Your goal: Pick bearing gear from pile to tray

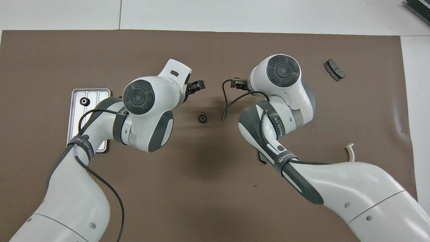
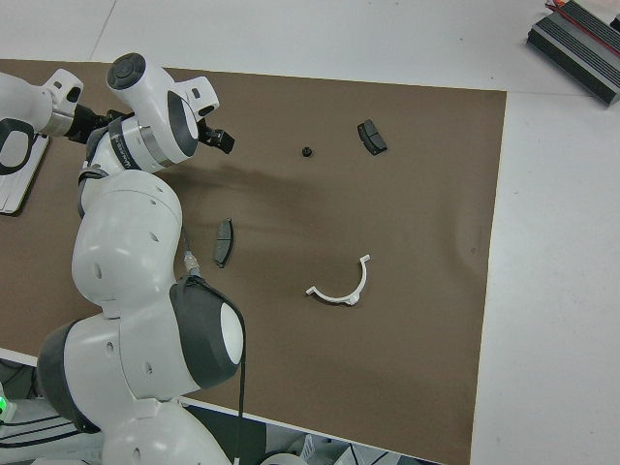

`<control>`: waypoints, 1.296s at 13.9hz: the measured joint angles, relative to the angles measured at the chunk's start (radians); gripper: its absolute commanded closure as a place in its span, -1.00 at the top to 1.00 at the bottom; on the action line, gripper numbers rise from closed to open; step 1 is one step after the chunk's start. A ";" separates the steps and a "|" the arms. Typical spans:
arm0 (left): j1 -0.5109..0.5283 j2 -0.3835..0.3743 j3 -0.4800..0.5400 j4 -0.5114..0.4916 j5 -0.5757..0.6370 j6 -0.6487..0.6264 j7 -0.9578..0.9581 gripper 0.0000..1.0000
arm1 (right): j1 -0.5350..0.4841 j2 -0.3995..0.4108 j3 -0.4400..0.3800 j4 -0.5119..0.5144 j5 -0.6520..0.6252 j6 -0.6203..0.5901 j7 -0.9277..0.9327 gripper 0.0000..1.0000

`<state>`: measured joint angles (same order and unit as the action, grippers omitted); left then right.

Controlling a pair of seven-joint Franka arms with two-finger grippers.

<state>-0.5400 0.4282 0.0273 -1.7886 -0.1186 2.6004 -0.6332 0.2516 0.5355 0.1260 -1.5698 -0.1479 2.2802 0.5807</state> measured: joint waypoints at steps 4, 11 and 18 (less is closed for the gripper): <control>-0.035 0.042 -0.001 -0.004 0.065 0.004 0.008 0.75 | -0.118 0.000 0.000 -0.002 0.000 -0.005 -0.204 1.00; -0.085 0.047 0.000 -0.031 0.087 -0.085 0.074 0.22 | -0.240 0.025 0.000 0.004 0.000 -0.027 -0.381 1.00; -0.112 0.039 0.000 -0.031 0.088 -0.143 0.086 0.12 | -0.258 0.071 0.001 0.010 0.001 -0.027 -0.387 0.87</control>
<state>-0.6518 0.4676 0.0270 -1.8193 -0.0303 2.4575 -0.5472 -0.0066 0.6061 0.1266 -1.5596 -0.1469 2.2533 0.1935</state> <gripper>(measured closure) 0.427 0.004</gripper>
